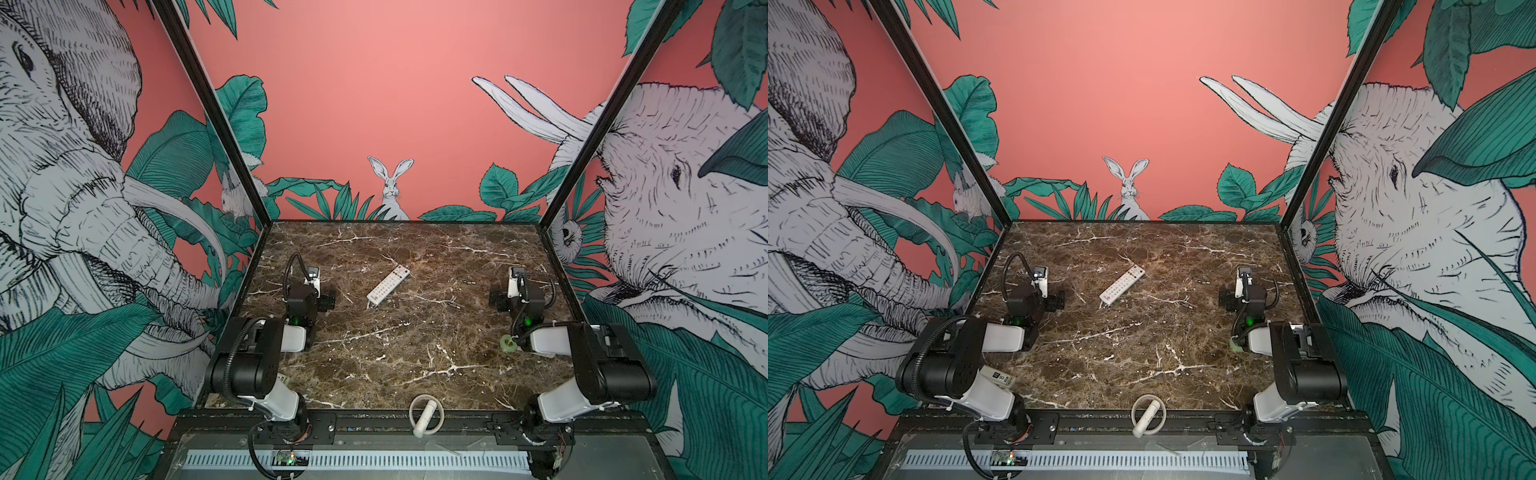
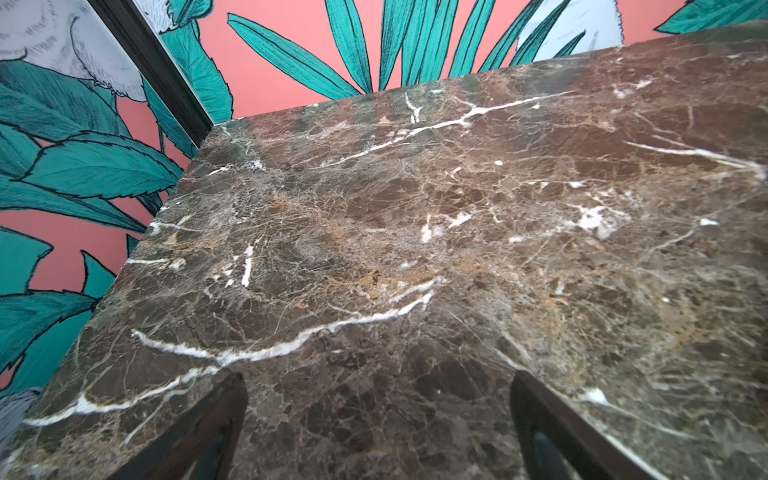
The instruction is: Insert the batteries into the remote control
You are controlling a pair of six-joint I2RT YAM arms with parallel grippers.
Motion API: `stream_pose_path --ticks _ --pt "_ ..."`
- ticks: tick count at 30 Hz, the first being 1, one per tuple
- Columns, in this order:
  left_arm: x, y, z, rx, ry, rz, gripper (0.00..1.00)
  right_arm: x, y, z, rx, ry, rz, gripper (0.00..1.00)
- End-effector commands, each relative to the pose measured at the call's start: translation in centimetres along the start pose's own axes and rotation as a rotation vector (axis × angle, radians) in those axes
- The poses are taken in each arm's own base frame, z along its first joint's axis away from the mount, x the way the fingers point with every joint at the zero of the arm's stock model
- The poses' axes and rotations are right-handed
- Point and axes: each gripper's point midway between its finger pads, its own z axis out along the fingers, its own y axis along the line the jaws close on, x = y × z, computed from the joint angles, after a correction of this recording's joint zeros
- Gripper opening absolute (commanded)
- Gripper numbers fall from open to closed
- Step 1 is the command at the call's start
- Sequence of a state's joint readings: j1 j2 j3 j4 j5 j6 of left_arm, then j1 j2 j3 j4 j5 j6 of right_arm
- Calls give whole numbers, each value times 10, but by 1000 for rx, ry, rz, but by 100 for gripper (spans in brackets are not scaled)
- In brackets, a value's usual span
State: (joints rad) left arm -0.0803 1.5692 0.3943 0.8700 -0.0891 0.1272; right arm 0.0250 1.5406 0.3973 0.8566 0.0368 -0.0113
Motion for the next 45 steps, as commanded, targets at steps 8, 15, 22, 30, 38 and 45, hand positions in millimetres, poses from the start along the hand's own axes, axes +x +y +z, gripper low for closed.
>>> stream_pose_path --ticks 8,15,22,30,38,45 --pt "-25 14 0 -44 22 -5 100 -7 0 -1 -1 -39 -4 99" --pt "-50 30 0 -219 188 57 99 -7 0 -1 -3 -38 -4 99" --pt "-82 35 -17 -319 315 58 100 -7 0 -1 -5 -38 -5 99" --pt "-104 8 -56 -207 426 -36 100 -6 -7 0 35 -28 9 99" --pt "-94 -60 -88 137 506 -132 100 -34 7 -17 -39 23 -30 99" --pt "-85 -132 -96 494 534 -140 100 -67 40 -50 -156 94 29 99"
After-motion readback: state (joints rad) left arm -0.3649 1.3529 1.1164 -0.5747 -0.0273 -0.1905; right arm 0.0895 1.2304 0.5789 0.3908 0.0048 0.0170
